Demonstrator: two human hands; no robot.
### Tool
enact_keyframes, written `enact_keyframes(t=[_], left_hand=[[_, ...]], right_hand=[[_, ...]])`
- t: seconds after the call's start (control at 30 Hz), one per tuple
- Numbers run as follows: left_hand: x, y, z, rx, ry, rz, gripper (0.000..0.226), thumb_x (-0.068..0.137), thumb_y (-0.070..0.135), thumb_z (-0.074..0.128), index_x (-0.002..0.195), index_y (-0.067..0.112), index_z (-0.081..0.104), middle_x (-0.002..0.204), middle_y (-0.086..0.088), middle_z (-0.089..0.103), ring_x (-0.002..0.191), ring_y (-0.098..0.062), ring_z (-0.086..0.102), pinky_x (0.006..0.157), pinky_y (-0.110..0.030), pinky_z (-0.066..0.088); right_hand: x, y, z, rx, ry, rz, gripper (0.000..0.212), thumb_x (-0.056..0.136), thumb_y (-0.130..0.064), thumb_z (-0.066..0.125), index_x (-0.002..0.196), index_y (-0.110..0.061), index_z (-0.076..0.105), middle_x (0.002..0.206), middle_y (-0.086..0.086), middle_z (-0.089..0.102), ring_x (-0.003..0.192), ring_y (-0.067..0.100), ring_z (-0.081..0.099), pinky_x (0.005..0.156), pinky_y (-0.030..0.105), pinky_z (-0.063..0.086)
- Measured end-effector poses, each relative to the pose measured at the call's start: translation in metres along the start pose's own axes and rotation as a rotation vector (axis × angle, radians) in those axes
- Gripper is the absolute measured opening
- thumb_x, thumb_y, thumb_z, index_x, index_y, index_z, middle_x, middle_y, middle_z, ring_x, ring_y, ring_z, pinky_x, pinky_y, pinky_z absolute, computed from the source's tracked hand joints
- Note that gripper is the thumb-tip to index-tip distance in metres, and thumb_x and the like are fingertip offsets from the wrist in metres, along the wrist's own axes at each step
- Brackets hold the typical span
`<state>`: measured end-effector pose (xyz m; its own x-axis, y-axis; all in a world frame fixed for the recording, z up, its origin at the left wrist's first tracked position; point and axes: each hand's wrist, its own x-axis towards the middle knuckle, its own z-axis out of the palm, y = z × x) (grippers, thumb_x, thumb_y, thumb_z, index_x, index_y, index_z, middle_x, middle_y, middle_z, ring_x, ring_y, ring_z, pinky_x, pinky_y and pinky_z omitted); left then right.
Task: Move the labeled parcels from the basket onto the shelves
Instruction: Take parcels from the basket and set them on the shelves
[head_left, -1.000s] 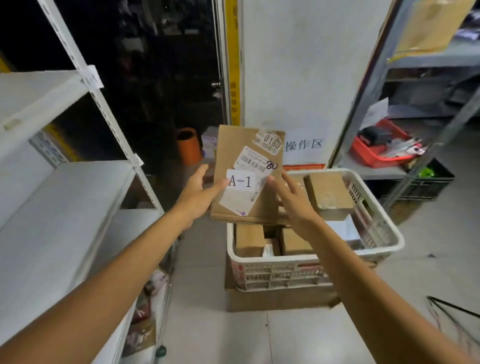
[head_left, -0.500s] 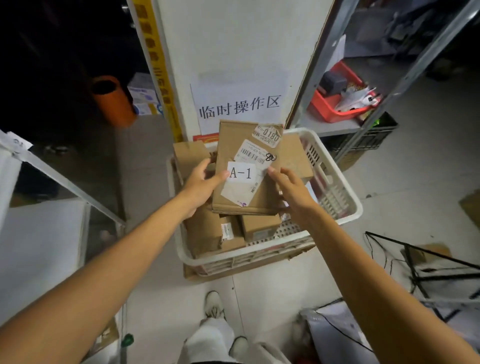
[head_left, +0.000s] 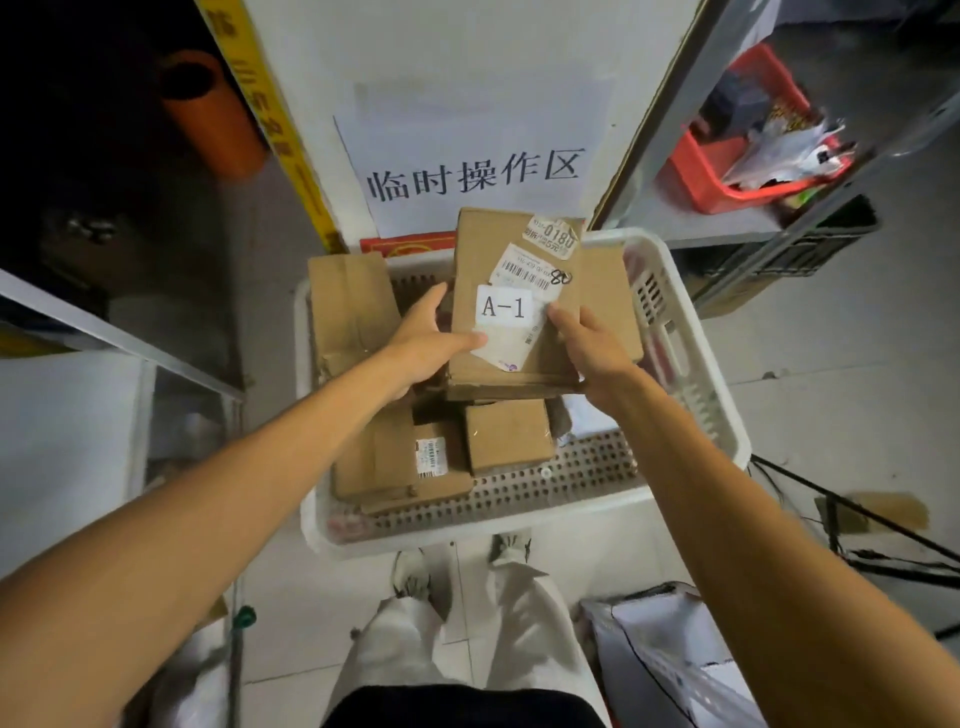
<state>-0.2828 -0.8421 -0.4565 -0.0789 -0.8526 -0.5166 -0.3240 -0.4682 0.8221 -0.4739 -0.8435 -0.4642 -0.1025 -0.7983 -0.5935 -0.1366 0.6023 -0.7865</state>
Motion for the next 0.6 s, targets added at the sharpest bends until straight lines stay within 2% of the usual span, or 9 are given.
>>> enact_keyframes(t=[0.1, 0.2, 0.33, 0.43, 0.6], left_hand=[[0.017, 0.011, 0.019, 0.018, 0.077, -0.013, 0.079, 0.086, 0.008, 0.067, 0.15, 0.02, 0.022, 0.149, -0.005, 0.041, 0.136, -0.021, 0.039, 0.109, -0.044, 0.038], [0.036, 0.018, 0.031, 0.048, 0.13, 0.004, 0.082, 0.087, 0.006, 0.066, 0.15, 0.026, 0.018, 0.148, -0.002, 0.043, 0.137, -0.021, 0.038, 0.107, -0.045, 0.04], [0.056, 0.017, 0.041, 0.132, 0.13, 0.016, 0.083, 0.087, 0.005, 0.064, 0.15, 0.031, 0.017, 0.146, -0.001, 0.045, 0.135, -0.02, 0.041, 0.103, -0.041, 0.043], [0.066, 0.008, 0.045, 0.219, 0.179, -0.017, 0.081, 0.086, 0.006, 0.066, 0.148, 0.035, 0.022, 0.141, 0.002, 0.051, 0.131, -0.018, 0.046, 0.099, -0.036, 0.047], [0.071, -0.001, 0.034, 0.196, 0.235, -0.04, 0.083, 0.081, 0.0, 0.068, 0.144, 0.036, 0.029, 0.135, 0.001, 0.057, 0.124, -0.017, 0.053, 0.094, -0.044, 0.053]], right_hand=[[0.034, -0.012, -0.007, -0.045, -0.028, -0.013, 0.037, 0.1, -0.033, 0.047, 0.132, -0.017, 0.049, 0.119, -0.001, 0.057, 0.106, 0.016, 0.052, 0.084, 0.033, 0.044], [0.064, -0.021, -0.016, -0.121, -0.06, -0.045, 0.039, 0.099, -0.031, 0.048, 0.133, -0.012, 0.049, 0.123, 0.003, 0.058, 0.104, 0.016, 0.052, 0.074, 0.026, 0.042], [0.091, -0.019, -0.019, -0.215, -0.062, -0.046, 0.042, 0.097, -0.026, 0.053, 0.132, -0.004, 0.048, 0.128, 0.01, 0.057, 0.103, 0.018, 0.053, 0.084, 0.029, 0.044], [0.103, -0.009, -0.017, -0.276, -0.091, -0.028, 0.044, 0.096, -0.027, 0.056, 0.134, -0.007, 0.046, 0.133, 0.009, 0.056, 0.116, 0.024, 0.055, 0.098, 0.037, 0.047], [0.106, -0.012, -0.014, -0.321, -0.146, -0.061, 0.048, 0.093, -0.034, 0.06, 0.133, -0.012, 0.045, 0.128, 0.004, 0.058, 0.114, 0.022, 0.057, 0.096, 0.04, 0.051]])
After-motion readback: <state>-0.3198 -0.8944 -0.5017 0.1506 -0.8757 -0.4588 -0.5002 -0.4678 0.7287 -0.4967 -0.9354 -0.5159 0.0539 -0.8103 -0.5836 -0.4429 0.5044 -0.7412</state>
